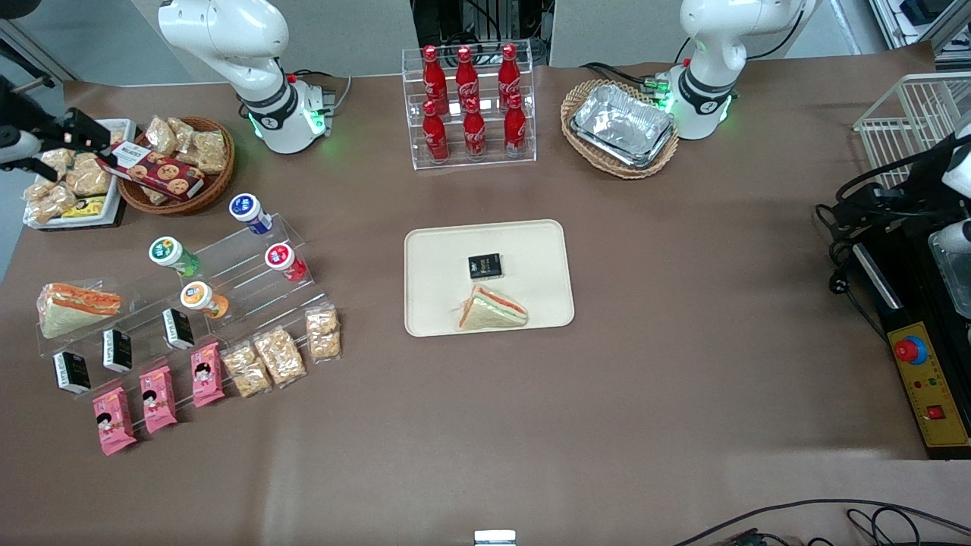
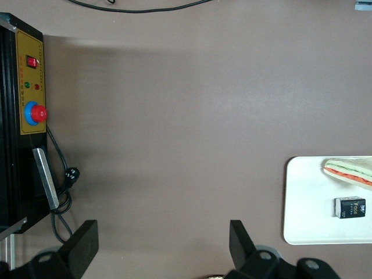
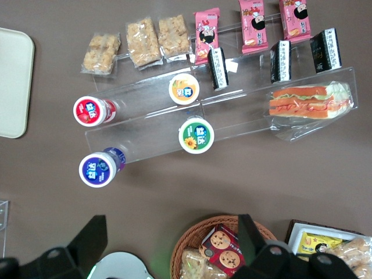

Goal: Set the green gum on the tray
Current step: 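Move the right gripper down toward the green-lidded gum tub on the rack, then close the right gripper on the green-lidded gum tub and lift it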

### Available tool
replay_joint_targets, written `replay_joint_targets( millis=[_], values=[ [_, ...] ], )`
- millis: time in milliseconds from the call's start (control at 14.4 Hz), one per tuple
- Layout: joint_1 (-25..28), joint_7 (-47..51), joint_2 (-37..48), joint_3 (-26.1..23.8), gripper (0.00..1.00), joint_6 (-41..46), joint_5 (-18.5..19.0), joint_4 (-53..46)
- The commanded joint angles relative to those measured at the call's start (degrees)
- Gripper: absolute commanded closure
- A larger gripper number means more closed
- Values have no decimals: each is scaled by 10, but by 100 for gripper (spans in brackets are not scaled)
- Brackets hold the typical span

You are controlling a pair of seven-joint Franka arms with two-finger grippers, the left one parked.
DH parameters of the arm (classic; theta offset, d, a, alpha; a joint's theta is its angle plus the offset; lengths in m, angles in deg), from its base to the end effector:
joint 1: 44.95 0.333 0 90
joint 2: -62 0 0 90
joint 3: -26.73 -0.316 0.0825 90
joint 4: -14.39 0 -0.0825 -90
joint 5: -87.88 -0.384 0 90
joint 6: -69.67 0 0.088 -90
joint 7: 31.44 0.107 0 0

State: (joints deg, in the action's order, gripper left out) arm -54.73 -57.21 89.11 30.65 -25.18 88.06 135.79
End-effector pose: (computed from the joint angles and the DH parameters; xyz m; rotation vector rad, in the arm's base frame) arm 0.3950 -0.1020 0.5988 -3.0995 -0.3396 -0.0276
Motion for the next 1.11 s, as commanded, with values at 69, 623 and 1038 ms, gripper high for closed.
replay_joint_targets(
  millis=[69,623,1038],
  values=[
    [-8,-2,-10,-1,0,-25,3,37],
    [-1,12,-137,-7,0,-181,3,104],
    [8,25,-168,-8,0,-256,3,153]
  ],
)
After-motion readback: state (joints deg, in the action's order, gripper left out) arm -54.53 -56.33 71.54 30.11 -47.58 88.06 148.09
